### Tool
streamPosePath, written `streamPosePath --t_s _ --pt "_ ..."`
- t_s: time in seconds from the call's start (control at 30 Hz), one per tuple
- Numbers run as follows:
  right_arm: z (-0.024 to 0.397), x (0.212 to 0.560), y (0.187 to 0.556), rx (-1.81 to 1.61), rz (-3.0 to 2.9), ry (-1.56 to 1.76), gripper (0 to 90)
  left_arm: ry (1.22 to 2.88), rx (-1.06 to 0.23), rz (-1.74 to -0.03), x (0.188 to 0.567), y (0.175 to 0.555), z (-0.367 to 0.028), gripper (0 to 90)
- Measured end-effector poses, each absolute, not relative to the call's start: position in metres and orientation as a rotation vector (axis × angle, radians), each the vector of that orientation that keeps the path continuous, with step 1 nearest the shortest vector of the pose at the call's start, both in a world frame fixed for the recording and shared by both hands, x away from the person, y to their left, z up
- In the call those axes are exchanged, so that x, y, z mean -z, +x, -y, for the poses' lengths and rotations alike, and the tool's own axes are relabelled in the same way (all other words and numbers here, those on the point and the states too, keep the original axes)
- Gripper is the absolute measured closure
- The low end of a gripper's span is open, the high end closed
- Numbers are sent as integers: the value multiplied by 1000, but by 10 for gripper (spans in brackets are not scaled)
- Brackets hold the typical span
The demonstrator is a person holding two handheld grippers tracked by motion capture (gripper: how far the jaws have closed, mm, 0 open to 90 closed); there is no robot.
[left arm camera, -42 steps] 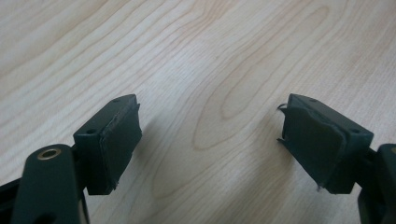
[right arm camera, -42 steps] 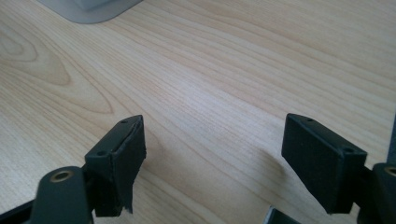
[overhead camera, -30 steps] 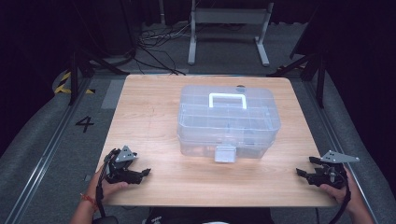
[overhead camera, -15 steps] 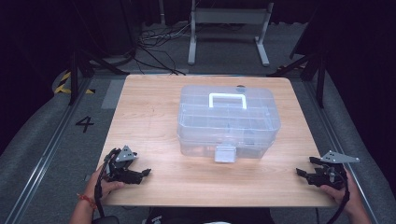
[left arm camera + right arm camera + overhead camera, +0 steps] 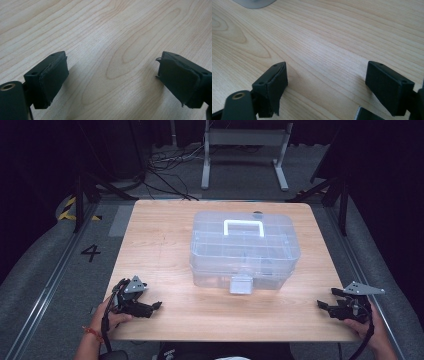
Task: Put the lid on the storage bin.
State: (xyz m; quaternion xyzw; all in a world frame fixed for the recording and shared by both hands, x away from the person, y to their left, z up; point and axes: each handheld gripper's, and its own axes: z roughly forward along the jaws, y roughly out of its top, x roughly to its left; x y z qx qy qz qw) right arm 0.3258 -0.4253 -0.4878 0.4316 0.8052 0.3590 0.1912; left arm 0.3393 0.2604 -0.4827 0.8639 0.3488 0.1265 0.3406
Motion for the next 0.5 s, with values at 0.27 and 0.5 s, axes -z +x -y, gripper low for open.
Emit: streamPosePath --t_s 0.27,0.5 --pt "425 488 326 -1007 -2259 1215 184 2246 -324 -903 483 340 -260 92" --pt "425 488 326 -1007 -2259 1215 184 2251 -322 -905 483 340 -260 86"
